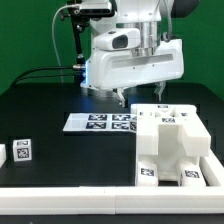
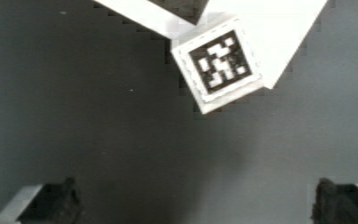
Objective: Assemble chair
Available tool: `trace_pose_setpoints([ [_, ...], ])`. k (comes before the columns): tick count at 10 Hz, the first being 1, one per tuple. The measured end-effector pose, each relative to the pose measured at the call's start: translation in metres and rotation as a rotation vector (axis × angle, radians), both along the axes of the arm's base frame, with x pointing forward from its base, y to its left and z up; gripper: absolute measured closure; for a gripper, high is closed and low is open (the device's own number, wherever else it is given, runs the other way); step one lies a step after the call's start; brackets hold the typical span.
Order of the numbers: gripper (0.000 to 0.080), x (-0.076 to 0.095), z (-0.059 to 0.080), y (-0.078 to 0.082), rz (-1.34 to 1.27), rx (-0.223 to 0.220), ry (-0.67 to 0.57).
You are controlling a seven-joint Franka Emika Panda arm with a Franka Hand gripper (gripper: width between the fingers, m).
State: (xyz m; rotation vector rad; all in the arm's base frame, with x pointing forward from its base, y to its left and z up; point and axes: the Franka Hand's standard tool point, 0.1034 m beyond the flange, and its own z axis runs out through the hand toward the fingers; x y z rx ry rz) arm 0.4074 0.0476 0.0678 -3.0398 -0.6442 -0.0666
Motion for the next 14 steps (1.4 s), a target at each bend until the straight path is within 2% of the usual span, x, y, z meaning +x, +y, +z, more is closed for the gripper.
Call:
trace_pose_setpoints([
  [2,0.0151,-0.002,-0.003,-0.002,-0.008,-0.005,-0.008],
  [3,0.0151,-0.012,-0.011,-0.005,-0.017,-0.015,-0.008],
  [6,0.0151,-0.016,-0.024,-0.014,-0.027,-0.037,-0.021],
  [11,0.0151,-0.017,-0.025,-0.012,-0.004,-0.04,-0.017],
  [12,0.0151,-0.022,-0.031,-0.007,0.064,-0.047,-0.003],
  [14,0.0151,-0.027,-0.041,-0.013,0.126,-0.059,0.014],
])
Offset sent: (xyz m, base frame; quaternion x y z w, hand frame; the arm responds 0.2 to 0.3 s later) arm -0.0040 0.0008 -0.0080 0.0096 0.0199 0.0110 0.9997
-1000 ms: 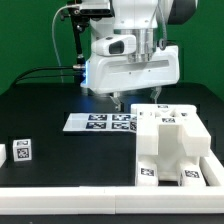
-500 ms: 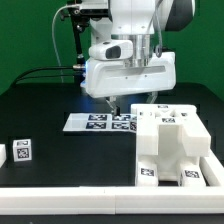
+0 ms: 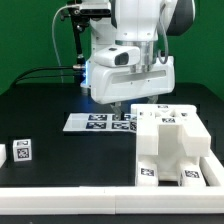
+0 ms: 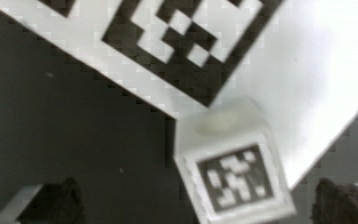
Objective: Assemble chair
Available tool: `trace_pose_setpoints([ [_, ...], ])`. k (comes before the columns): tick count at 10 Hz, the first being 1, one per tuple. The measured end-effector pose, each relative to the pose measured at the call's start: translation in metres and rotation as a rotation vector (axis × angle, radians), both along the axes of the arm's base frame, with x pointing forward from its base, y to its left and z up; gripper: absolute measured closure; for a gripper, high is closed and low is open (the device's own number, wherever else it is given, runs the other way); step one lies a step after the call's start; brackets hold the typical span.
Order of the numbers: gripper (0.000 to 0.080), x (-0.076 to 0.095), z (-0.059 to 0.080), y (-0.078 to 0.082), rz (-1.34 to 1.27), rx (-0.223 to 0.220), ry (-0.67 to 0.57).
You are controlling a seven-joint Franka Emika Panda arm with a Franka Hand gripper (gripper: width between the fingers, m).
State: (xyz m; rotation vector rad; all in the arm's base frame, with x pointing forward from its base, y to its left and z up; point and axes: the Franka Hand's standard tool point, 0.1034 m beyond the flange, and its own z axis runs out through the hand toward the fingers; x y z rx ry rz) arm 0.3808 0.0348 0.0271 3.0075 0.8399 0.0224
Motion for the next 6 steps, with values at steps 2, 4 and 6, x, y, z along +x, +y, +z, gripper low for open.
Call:
trace_pose_setpoints([
  [2,0.0151,-0.004,-0.011,0.001,-0.015,-0.008,0.009],
  [4,0.0151,-0.003,-0.014,0.01,-0.034,-0.006,0.01],
  [6,0.0151,-0.002,-0.014,0.004,-0.051,-0.006,0.008],
])
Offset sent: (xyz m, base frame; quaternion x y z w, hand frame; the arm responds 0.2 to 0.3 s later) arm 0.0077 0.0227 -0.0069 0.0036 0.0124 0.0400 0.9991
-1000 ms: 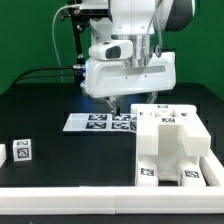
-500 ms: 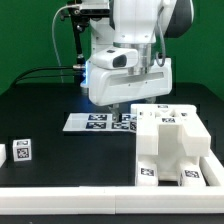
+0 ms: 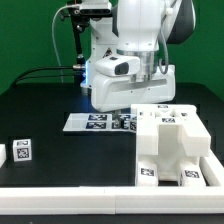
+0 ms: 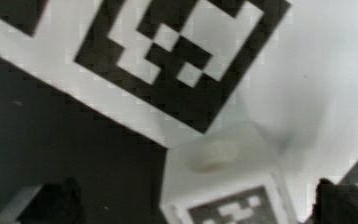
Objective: Assemble chair
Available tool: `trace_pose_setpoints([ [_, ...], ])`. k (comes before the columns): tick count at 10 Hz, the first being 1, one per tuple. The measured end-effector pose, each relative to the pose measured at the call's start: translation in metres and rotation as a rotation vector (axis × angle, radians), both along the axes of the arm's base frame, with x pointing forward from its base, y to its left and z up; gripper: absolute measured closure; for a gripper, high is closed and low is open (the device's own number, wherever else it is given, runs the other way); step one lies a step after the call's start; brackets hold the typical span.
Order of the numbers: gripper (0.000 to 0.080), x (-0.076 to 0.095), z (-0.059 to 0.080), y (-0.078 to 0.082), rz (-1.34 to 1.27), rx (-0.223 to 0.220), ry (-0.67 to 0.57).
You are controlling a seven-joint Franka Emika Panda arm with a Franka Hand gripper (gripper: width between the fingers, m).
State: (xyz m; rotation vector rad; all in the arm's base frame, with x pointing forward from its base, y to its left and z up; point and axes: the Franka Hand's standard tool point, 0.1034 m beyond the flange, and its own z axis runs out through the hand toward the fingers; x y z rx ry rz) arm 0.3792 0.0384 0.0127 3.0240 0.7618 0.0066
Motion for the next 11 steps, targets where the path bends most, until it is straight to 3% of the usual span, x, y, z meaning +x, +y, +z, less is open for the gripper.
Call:
trace_pose_setpoints([
  [1,0.0151,0.0,0.0,0.0,0.001,0.0,0.0],
  [2,0.0265,0.0,0.0,0.0,0.0,0.0,0.0],
  [3,0.0265,0.0,0.0,0.0,0.0,0.0,0.0],
  [4,0.0446,0.0,0.0,0.0,0.0,0.0,0.0],
  [5,0.0518,0.0,0.0,-0.003,-0.004,-0.001,-0.001],
  [8,0.0518,-0.007,0.003,-0.06,-0.291,-0.04,-0.067],
  [9,0.0518,-0.007,0.001,-0.072,-0.287,-0.045,-0.063],
  [11,0.0518,-0.006,0.001,-0.073,-0.296,-0.043,-0.064],
])
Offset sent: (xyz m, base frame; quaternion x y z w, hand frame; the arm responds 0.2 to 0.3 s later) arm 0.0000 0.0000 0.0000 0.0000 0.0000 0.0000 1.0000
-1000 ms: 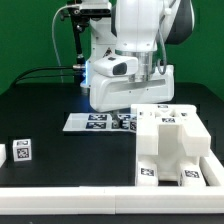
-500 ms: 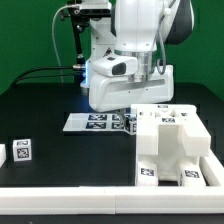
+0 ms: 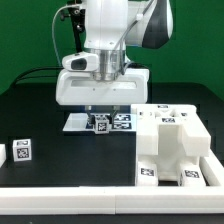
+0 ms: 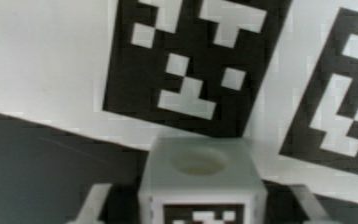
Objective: Assemble chair
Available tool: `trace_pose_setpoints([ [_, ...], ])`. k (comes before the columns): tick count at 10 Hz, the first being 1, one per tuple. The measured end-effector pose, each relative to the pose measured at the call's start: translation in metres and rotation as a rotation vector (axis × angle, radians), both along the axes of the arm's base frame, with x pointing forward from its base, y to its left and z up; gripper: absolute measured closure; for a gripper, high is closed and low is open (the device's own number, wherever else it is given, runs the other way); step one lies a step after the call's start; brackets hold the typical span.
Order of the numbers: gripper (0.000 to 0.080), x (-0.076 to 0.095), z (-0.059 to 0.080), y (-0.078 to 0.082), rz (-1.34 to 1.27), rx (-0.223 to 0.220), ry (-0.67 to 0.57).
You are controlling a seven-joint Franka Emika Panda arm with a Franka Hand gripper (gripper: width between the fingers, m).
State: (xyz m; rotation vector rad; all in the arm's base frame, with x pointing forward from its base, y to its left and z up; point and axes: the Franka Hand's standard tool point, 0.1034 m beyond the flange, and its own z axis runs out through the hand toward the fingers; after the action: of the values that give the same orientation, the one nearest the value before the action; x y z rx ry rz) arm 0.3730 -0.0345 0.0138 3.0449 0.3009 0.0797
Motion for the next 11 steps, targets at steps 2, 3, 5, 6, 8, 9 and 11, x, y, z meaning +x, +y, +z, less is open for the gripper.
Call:
trace_pose_setpoints([
  [2,0.0517,-0.001,0.0,-0.005,-0.016,0.002,0.008],
  [3,0.0517,0.002,0.0,-0.023,-0.097,0.03,0.047],
  [5,0.0517,0.007,0.002,-0.056,-0.214,0.068,0.076],
  [6,0.0517,0.008,0.002,-0.056,-0.214,0.066,0.067],
  [8,0.0517,0.007,0.001,-0.055,-0.211,0.067,0.07],
  [9,0.0517,0.004,0.0,-0.054,-0.277,0.081,0.084],
  [11,0.0517,0.007,0.0,-0.052,-0.382,0.109,0.105],
])
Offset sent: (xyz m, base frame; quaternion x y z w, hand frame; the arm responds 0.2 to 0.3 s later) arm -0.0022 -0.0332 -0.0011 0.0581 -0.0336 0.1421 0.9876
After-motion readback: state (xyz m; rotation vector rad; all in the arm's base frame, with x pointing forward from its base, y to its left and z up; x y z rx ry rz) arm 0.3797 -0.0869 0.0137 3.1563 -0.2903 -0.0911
